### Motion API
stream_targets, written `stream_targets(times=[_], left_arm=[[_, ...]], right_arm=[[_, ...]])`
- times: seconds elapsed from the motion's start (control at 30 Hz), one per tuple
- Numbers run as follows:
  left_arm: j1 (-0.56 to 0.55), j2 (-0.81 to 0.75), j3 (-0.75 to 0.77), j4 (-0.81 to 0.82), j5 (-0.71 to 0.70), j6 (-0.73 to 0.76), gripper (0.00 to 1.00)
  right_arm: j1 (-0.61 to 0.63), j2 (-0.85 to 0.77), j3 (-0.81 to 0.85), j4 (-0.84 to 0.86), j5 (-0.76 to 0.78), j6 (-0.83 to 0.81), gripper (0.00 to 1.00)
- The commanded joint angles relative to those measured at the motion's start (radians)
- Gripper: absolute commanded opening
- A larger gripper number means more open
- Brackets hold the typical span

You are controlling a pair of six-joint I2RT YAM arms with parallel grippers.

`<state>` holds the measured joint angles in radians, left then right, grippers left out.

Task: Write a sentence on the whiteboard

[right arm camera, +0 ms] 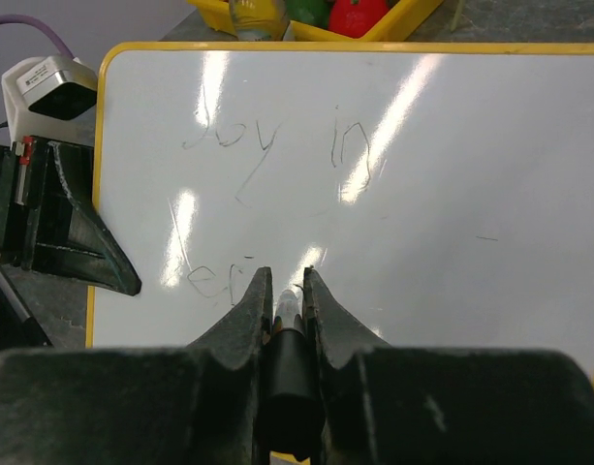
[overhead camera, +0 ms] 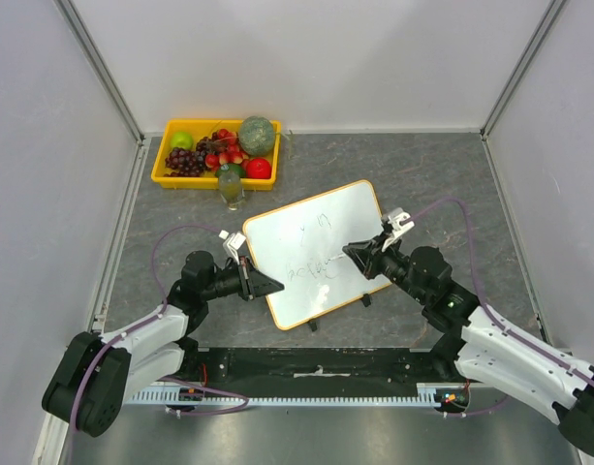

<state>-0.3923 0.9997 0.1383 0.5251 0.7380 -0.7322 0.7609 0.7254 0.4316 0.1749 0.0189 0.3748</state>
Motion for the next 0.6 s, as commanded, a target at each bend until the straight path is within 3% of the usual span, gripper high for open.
stream_targets(times=[0.0, 0.57], left_arm=[[0.024, 0.024, -0.008, -0.157, -0.175, 0.07, 0.02], [0.023, 0.023, -0.011, -0.151, -0.169, 0.073, 0.02]], right_arm=[[-0.002, 0.052, -0.01, 0.127, 0.053, 0.032, 0.0], [-0.002, 0.184, -0.033, 0.137, 0.035, 0.016, 0.0]])
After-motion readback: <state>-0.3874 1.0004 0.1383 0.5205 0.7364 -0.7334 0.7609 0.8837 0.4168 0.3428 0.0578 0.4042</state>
